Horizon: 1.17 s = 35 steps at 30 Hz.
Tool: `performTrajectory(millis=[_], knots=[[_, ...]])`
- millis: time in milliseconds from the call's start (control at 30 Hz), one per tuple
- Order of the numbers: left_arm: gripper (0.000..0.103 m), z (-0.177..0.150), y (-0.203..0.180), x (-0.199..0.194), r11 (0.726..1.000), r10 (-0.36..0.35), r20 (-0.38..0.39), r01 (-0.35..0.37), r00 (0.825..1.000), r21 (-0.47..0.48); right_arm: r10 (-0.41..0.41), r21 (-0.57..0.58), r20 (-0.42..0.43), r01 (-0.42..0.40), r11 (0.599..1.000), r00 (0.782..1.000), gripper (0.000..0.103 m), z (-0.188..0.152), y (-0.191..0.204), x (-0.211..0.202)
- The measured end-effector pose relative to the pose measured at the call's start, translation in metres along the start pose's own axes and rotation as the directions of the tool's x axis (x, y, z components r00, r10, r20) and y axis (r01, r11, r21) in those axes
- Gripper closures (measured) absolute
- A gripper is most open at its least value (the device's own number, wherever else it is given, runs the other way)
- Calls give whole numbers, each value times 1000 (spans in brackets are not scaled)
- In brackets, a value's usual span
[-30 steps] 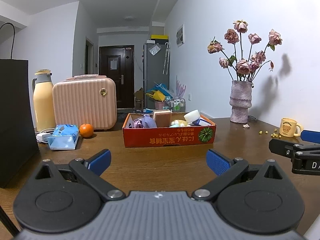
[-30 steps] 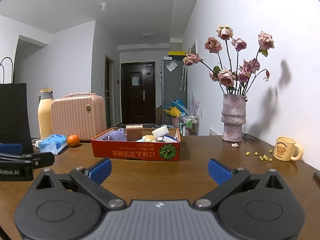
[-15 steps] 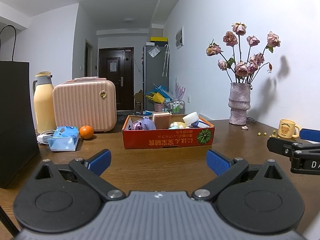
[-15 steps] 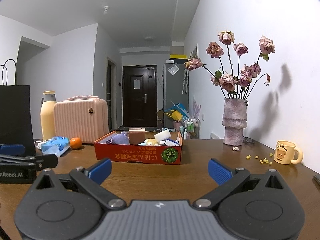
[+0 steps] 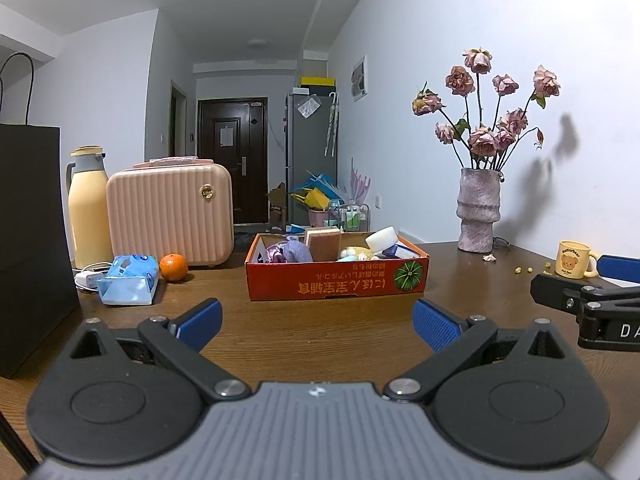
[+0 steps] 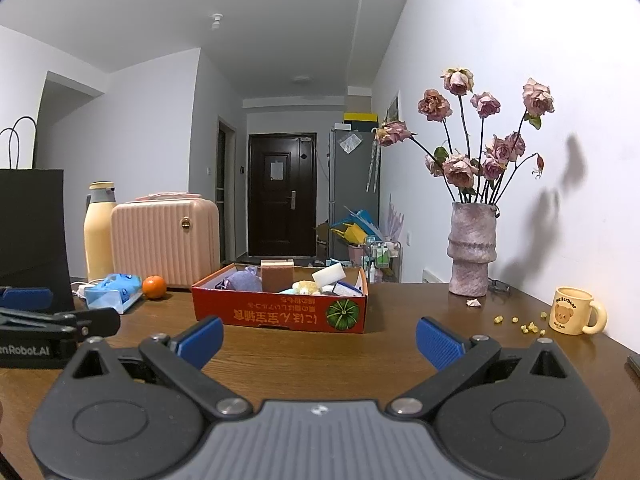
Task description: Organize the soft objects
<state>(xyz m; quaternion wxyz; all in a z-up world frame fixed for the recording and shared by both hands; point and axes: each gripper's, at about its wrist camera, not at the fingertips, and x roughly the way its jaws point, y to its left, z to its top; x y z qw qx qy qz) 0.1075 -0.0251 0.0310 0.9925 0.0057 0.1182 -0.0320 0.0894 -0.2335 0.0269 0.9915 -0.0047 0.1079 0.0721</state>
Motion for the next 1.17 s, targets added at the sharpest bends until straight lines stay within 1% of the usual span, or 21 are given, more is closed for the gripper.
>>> performTrajectory(millis=[833, 1167], knots=[[0, 2, 3, 1, 1000, 14, -4, -14, 1000, 2, 0, -8, -3, 0, 1000, 1000, 0, 0, 4, 1], [0, -1, 2, 5, 1000, -6, -11, 6, 1000, 1, -2, -7, -10, 2, 1000, 1000, 0, -2, 2, 4]])
